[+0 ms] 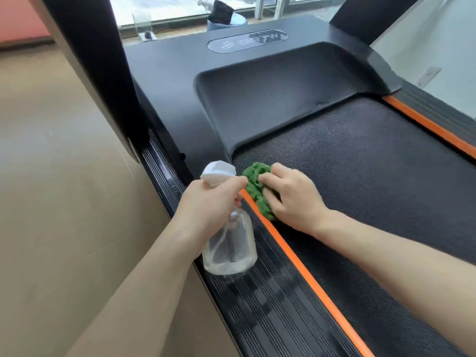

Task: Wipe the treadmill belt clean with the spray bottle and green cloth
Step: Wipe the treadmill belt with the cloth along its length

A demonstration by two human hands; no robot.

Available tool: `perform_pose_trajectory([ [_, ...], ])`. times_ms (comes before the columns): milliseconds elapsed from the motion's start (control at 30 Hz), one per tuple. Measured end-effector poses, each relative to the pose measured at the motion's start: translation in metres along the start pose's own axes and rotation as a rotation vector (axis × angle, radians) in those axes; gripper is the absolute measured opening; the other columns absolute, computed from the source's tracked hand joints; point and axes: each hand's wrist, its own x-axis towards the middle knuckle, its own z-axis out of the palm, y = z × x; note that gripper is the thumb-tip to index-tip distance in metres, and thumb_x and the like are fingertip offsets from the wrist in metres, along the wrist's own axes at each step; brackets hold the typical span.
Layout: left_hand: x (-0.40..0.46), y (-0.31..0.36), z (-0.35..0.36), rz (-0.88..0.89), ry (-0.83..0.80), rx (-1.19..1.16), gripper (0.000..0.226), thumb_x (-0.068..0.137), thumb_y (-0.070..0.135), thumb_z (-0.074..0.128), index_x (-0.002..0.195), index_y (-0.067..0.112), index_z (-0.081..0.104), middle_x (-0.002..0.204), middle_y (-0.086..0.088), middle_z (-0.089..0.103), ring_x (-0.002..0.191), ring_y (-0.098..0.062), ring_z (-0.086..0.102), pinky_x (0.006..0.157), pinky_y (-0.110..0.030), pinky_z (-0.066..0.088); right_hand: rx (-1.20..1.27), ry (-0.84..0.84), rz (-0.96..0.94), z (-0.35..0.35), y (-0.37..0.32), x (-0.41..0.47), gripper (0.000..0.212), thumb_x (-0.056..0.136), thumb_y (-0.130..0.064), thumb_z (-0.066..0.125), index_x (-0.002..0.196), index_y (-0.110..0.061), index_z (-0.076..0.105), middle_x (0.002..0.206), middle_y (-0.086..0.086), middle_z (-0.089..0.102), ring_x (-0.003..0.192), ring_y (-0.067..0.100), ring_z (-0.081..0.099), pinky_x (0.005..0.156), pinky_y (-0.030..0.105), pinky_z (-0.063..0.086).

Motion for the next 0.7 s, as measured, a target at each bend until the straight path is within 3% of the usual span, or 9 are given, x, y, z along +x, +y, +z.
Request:
perform_pose_trajectory([
  [133, -0.001, 0.002, 0.0, 0.0, -0.028, -0.005, 0.031, 0.092, 0.04, 0.075, 0.076, 0.015, 0.079, 0.078, 0.0, 0.076, 0.067, -0.008, 0.069, 0.048, -0.016, 0.05, 0.062, -0.139, -0.131, -0.043, 0.014, -0.092, 0.021, 0.092, -0.022, 0.052, 0.104, -0.015, 0.067, 0.086, -0.002, 0.051, 0.072, 0.021, 0.05, 0.064, 0.035, 0.043],
  [233, 0.0, 0.003, 0.002, 0.003, -0.048, 0.008, 0.031, 0.092, 0.04, 0.074, 0.077, 0.013, 0.078, 0.08, -0.001, 0.076, 0.07, -0.011, 0.068, 0.054, -0.019, 0.054, 0.028, -0.135, -0.216, -0.054, 0.028, -0.082, 0.023, 0.093, -0.025, 0.05, 0.105, -0.015, 0.067, 0.086, -0.001, 0.05, 0.071, 0.022, 0.051, 0.064, 0.034, 0.043],
  [333, 0.001, 0.007, 0.008, -0.004, -0.05, 0.022, 0.03, 0.091, 0.038, 0.075, 0.078, 0.011, 0.078, 0.079, -0.003, 0.075, 0.069, -0.014, 0.067, 0.057, -0.024, 0.055, -0.023, 0.063, 0.081, -0.026, 0.025, -0.005, 0.028, 0.093, -0.032, 0.048, 0.111, -0.018, 0.065, 0.092, 0.004, 0.054, 0.081, 0.03, 0.059, 0.067, 0.038, 0.048],
  [433, 0.002, 0.008, 0.01, -0.018, -0.051, -0.001, 0.028, 0.093, 0.033, 0.075, 0.077, 0.009, 0.076, 0.082, -0.01, 0.077, 0.069, -0.016, 0.066, 0.051, -0.023, 0.053, -0.086, 0.06, 0.29, 0.014, 0.002, 0.042, 0.021, 0.091, -0.031, 0.051, 0.099, -0.016, 0.064, 0.093, 0.008, 0.058, 0.084, 0.035, 0.061, 0.069, 0.041, 0.045],
  [500, 0.005, 0.008, 0.011, -0.007, -0.048, 0.035, 0.029, 0.092, 0.035, 0.076, 0.075, 0.011, 0.076, 0.085, -0.011, 0.08, 0.071, -0.015, 0.069, 0.053, -0.023, 0.055, -0.075, 0.073, 0.208, 0.014, -0.002, 0.028, 0.017, 0.09, -0.029, 0.053, 0.091, -0.014, 0.062, 0.087, 0.007, 0.057, 0.077, 0.034, 0.059, 0.065, 0.04, 0.043],
  [600, 0.008, 0.006, 0.012, 0.002, -0.055, 0.077, 0.032, 0.088, 0.043, 0.078, 0.073, 0.014, 0.079, 0.083, -0.005, 0.081, 0.073, -0.014, 0.072, 0.06, -0.028, 0.056, 0.013, -0.041, 0.039, -0.016, 0.002, -0.035, 0.018, 0.091, -0.03, 0.052, 0.089, -0.013, 0.059, 0.084, 0.003, 0.054, 0.073, 0.029, 0.055, 0.066, 0.04, 0.043],
  [700, 0.008, 0.008, 0.018, -0.002, -0.072, 0.092, 0.031, 0.087, 0.042, 0.078, 0.074, 0.014, 0.079, 0.08, -0.003, 0.08, 0.067, -0.013, 0.07, 0.054, -0.023, 0.053, 0.054, -0.085, -0.091, -0.035, 0.008, -0.078, 0.02, 0.092, -0.032, 0.053, 0.092, -0.013, 0.062, 0.082, 0.0, 0.053, 0.07, 0.024, 0.053, 0.063, 0.038, 0.045],
])
